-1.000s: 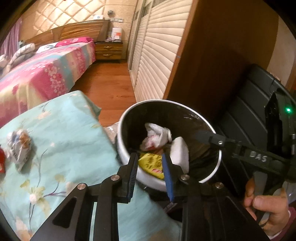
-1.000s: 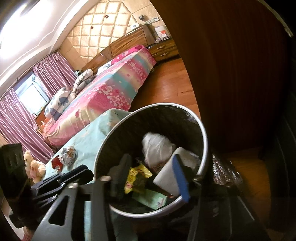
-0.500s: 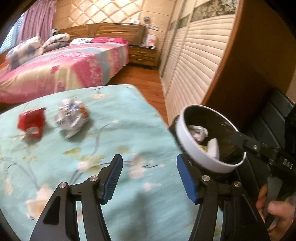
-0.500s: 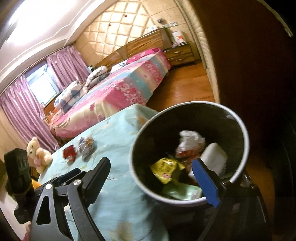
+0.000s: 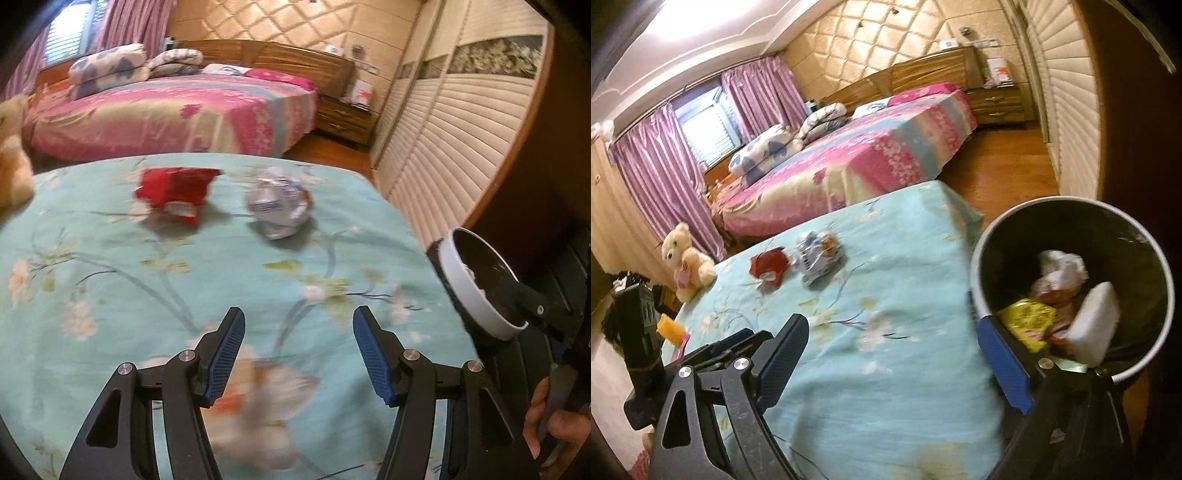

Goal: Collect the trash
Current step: 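Move both open tools back to the red carton and silver wrapper, then grasp the red carton with the left tool while the right grasps the silver wrapper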

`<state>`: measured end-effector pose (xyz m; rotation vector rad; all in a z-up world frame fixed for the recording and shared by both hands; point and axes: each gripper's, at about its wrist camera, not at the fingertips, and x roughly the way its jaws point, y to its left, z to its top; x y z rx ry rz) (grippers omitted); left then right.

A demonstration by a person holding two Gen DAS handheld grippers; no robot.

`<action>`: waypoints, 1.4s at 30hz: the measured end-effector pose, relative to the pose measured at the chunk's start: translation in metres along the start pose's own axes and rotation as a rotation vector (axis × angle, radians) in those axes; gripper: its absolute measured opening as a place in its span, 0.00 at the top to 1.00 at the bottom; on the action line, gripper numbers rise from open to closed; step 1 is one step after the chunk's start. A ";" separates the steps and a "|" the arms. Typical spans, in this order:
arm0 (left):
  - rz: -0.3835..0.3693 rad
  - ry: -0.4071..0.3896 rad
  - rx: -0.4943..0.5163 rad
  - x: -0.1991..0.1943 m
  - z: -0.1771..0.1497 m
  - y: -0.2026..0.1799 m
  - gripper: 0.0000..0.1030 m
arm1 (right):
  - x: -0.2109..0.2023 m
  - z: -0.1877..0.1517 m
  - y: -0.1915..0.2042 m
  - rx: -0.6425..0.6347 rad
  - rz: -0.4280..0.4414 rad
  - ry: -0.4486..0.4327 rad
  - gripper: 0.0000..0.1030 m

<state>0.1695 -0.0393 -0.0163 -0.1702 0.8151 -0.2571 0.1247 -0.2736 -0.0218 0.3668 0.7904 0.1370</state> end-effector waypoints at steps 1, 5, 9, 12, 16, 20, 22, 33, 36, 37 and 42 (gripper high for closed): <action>0.007 -0.001 -0.008 -0.002 0.000 0.005 0.41 | 0.002 -0.001 0.003 -0.005 0.003 0.005 0.09; 0.039 -0.003 -0.035 -0.008 0.000 0.027 0.41 | 0.018 -0.005 0.020 -0.024 0.022 0.033 0.09; 0.068 -0.003 -0.055 -0.009 0.003 0.045 0.41 | 0.031 -0.006 0.032 -0.036 0.039 0.049 0.09; 0.079 -0.002 -0.070 -0.008 0.008 0.057 0.41 | 0.043 -0.005 0.041 -0.049 0.049 0.059 0.09; 0.093 0.000 -0.075 0.000 0.017 0.070 0.41 | 0.061 -0.002 0.052 -0.066 0.067 0.074 0.09; 0.101 0.007 -0.079 0.014 0.030 0.083 0.41 | 0.080 0.005 0.059 -0.076 0.082 0.083 0.09; 0.103 0.007 -0.083 0.020 0.038 0.088 0.41 | 0.089 0.009 0.061 -0.078 0.087 0.089 0.09; 0.108 0.013 -0.116 0.067 0.080 0.111 0.41 | 0.138 0.035 0.070 -0.061 0.151 0.135 0.12; 0.103 0.019 -0.129 0.077 0.086 0.114 0.41 | 0.151 0.041 0.069 -0.054 0.157 0.148 0.18; 0.098 0.023 -0.138 0.082 0.089 0.116 0.41 | 0.155 0.043 0.069 -0.050 0.158 0.154 0.21; 0.062 0.039 -0.167 0.097 0.095 0.120 0.43 | 0.178 0.049 0.066 -0.026 0.171 0.196 0.37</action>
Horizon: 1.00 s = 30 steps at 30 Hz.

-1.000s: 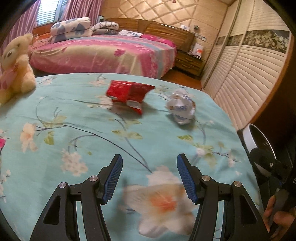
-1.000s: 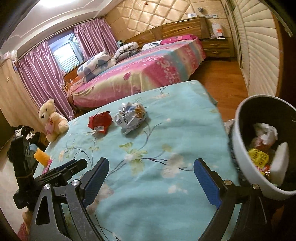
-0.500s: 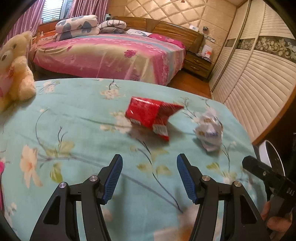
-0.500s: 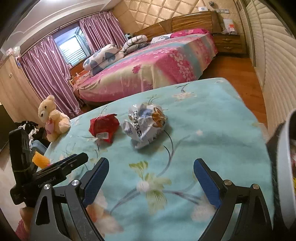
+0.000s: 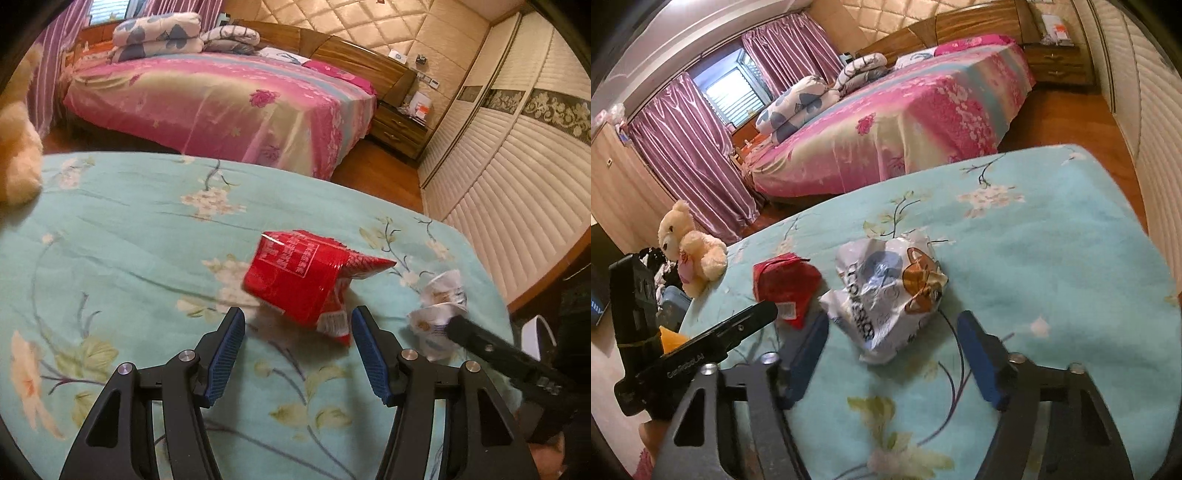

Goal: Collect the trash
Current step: 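Grasp the red carton with the left tool while the right grasps the silver wrapper, then carry the red carton and silver wrapper over the bin with both tools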

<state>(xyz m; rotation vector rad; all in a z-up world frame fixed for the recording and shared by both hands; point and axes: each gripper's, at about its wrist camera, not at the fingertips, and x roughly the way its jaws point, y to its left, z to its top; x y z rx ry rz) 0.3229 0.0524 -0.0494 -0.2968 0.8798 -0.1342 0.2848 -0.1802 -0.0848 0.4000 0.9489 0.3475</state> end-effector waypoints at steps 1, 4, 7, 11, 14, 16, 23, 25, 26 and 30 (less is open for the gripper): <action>0.001 -0.001 0.005 0.004 0.001 -0.001 0.49 | 0.002 0.001 -0.001 0.002 0.002 0.005 0.46; -0.001 0.018 0.035 0.013 0.001 -0.003 0.84 | 0.005 0.002 -0.002 -0.003 0.001 0.009 0.60; 0.009 -0.008 0.078 0.011 -0.002 -0.011 0.90 | 0.000 -0.002 0.001 -0.025 0.003 0.001 0.69; 0.005 -0.019 0.092 0.002 -0.007 -0.017 0.95 | -0.011 -0.009 0.001 -0.014 0.013 -0.007 0.72; 0.004 -0.029 0.099 -0.008 -0.014 -0.021 0.96 | -0.020 -0.013 -0.001 -0.002 0.014 -0.009 0.72; -0.002 -0.034 0.103 -0.016 -0.020 -0.024 0.96 | -0.028 -0.018 -0.003 0.003 0.013 -0.016 0.73; -0.048 -0.035 0.136 -0.042 -0.046 -0.044 0.96 | -0.066 -0.035 -0.011 0.021 0.003 -0.055 0.73; -0.059 -0.037 0.145 -0.048 -0.051 -0.049 0.96 | -0.077 -0.040 -0.014 0.025 -0.005 -0.067 0.73; -0.067 -0.038 0.152 -0.053 -0.056 -0.053 0.96 | -0.083 -0.043 -0.016 0.028 -0.009 -0.074 0.73; -0.086 -0.037 0.178 -0.063 -0.065 -0.068 0.96 | -0.104 -0.053 -0.024 0.029 -0.031 -0.099 0.73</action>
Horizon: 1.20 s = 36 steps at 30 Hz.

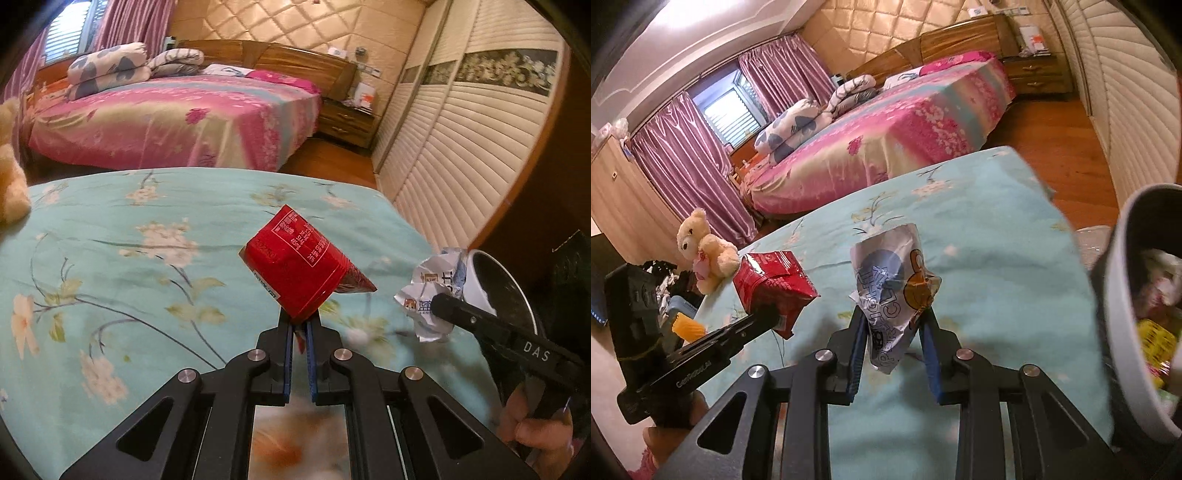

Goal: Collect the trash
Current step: 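Carry the red carton and silver wrapper over the bin with both tools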

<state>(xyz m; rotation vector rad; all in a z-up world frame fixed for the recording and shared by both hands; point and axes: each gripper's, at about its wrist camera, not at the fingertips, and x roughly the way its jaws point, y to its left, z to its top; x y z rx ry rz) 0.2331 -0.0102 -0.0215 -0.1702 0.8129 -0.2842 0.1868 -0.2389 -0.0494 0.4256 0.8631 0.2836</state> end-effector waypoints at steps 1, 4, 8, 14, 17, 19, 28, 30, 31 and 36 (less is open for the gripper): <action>-0.007 0.002 0.010 -0.002 -0.002 -0.005 0.96 | -0.004 -0.001 -0.002 0.000 -0.006 -0.005 0.73; -0.019 0.007 0.047 -0.005 -0.008 -0.020 0.96 | -0.021 -0.007 -0.008 0.011 -0.023 -0.028 0.72; -0.042 0.011 0.074 -0.010 -0.015 -0.039 0.96 | -0.041 -0.014 -0.016 0.022 -0.049 -0.058 0.72; -0.076 0.021 0.103 -0.012 -0.020 -0.059 0.96 | -0.068 -0.019 -0.026 0.039 -0.073 -0.096 0.72; -0.088 0.025 0.114 -0.011 -0.021 -0.065 0.96 | -0.077 -0.021 -0.031 0.041 -0.088 -0.109 0.72; -0.093 0.027 0.122 -0.011 -0.022 -0.069 0.96 | -0.082 -0.023 -0.036 0.048 -0.094 -0.113 0.72; -0.106 0.036 0.155 -0.006 -0.024 -0.095 0.96 | -0.103 -0.030 -0.055 0.077 -0.112 -0.135 0.72; -0.110 0.037 0.166 -0.005 -0.024 -0.103 0.96 | -0.107 -0.032 -0.059 0.082 -0.118 -0.142 0.72; -0.112 0.038 0.172 -0.004 -0.024 -0.107 0.96 | -0.109 -0.032 -0.061 0.086 -0.120 -0.146 0.72; -0.128 0.044 0.199 0.001 -0.022 -0.123 0.96 | -0.121 -0.035 -0.073 0.107 -0.131 -0.162 0.72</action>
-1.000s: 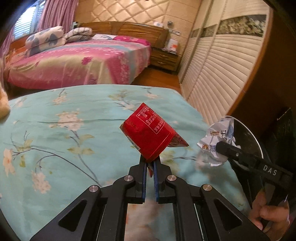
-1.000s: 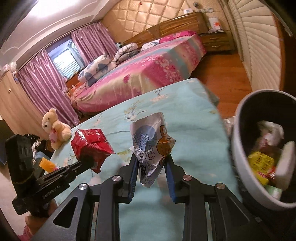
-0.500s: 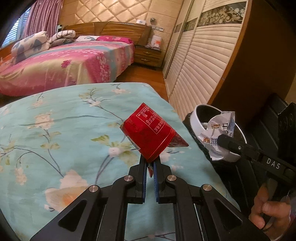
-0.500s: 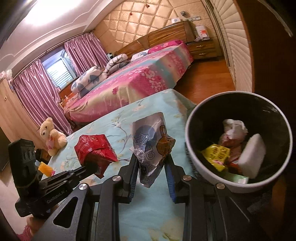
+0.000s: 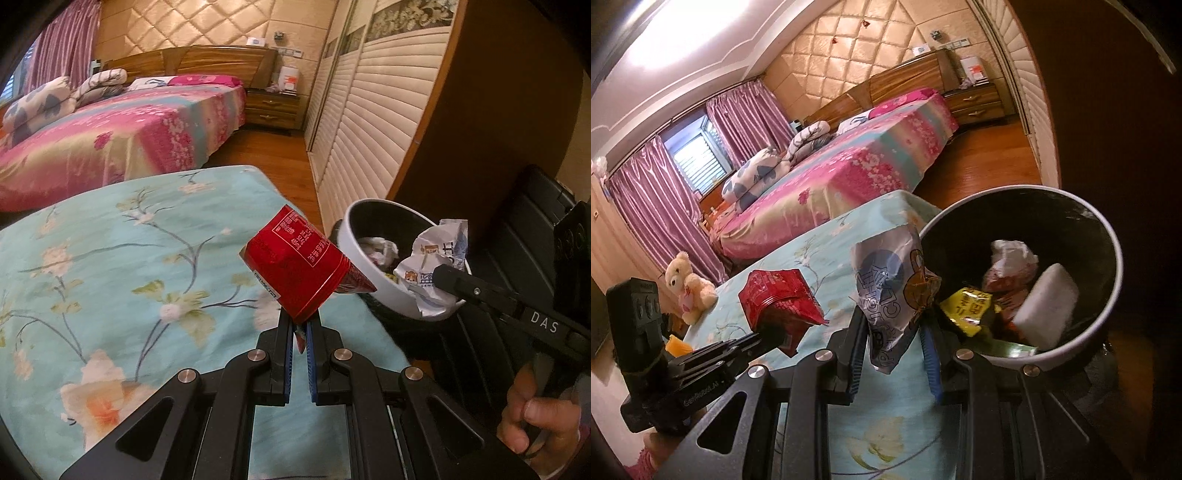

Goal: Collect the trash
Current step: 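Carry the red carton and silver wrapper over the bin with both tools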

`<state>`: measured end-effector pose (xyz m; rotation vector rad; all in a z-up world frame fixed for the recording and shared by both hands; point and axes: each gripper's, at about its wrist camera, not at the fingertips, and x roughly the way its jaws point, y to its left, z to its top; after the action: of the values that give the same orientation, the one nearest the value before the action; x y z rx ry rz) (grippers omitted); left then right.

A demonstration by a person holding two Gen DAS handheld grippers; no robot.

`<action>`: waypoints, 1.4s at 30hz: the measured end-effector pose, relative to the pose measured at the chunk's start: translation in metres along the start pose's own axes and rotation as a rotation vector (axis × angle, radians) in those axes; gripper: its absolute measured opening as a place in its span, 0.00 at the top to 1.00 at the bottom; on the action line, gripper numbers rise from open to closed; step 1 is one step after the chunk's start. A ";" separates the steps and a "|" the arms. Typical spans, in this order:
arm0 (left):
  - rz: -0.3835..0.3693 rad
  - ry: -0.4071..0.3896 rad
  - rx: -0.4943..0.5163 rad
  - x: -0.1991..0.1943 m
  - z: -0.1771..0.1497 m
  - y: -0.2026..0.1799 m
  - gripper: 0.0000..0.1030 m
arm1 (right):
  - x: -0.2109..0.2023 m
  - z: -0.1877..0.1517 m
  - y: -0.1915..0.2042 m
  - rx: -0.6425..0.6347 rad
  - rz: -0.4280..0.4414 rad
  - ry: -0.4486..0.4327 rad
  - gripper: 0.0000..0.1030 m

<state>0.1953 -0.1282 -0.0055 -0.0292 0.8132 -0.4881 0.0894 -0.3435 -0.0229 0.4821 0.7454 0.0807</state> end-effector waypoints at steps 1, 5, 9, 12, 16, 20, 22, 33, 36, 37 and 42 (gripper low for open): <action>-0.003 0.000 0.004 0.001 0.001 -0.003 0.96 | -0.002 0.000 -0.002 0.004 -0.004 -0.002 0.72; -0.019 0.003 0.023 0.007 0.005 -0.014 0.95 | -0.011 0.001 -0.012 0.018 -0.022 -0.016 0.72; -0.030 0.005 0.036 0.012 0.007 -0.023 0.95 | -0.018 0.003 -0.020 0.026 -0.040 -0.030 0.72; -0.040 0.006 0.038 0.014 0.010 -0.027 0.95 | -0.021 0.004 -0.025 0.033 -0.051 -0.036 0.72; -0.051 0.006 0.053 0.019 0.013 -0.036 0.95 | -0.024 0.006 -0.031 0.039 -0.063 -0.041 0.72; -0.058 0.007 0.064 0.024 0.016 -0.042 0.95 | -0.027 0.005 -0.037 0.043 -0.073 -0.044 0.72; -0.061 0.009 0.067 0.027 0.018 -0.045 0.95 | -0.028 0.006 -0.040 0.046 -0.078 -0.045 0.72; -0.075 0.018 0.083 0.044 0.026 -0.057 0.95 | -0.024 0.010 -0.049 0.059 -0.110 -0.043 0.72; -0.078 0.022 0.095 0.048 0.028 -0.062 0.95 | -0.021 0.011 -0.051 0.062 -0.115 -0.036 0.72; -0.078 0.023 0.097 0.050 0.029 -0.063 0.95 | -0.020 0.012 -0.052 0.063 -0.116 -0.035 0.72; -0.079 0.029 0.099 0.055 0.032 -0.068 0.95 | -0.017 0.015 -0.054 0.061 -0.124 -0.032 0.72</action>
<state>0.2219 -0.2178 -0.0069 0.0376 0.8173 -0.6040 0.0815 -0.4019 -0.0267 0.4926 0.7465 -0.0654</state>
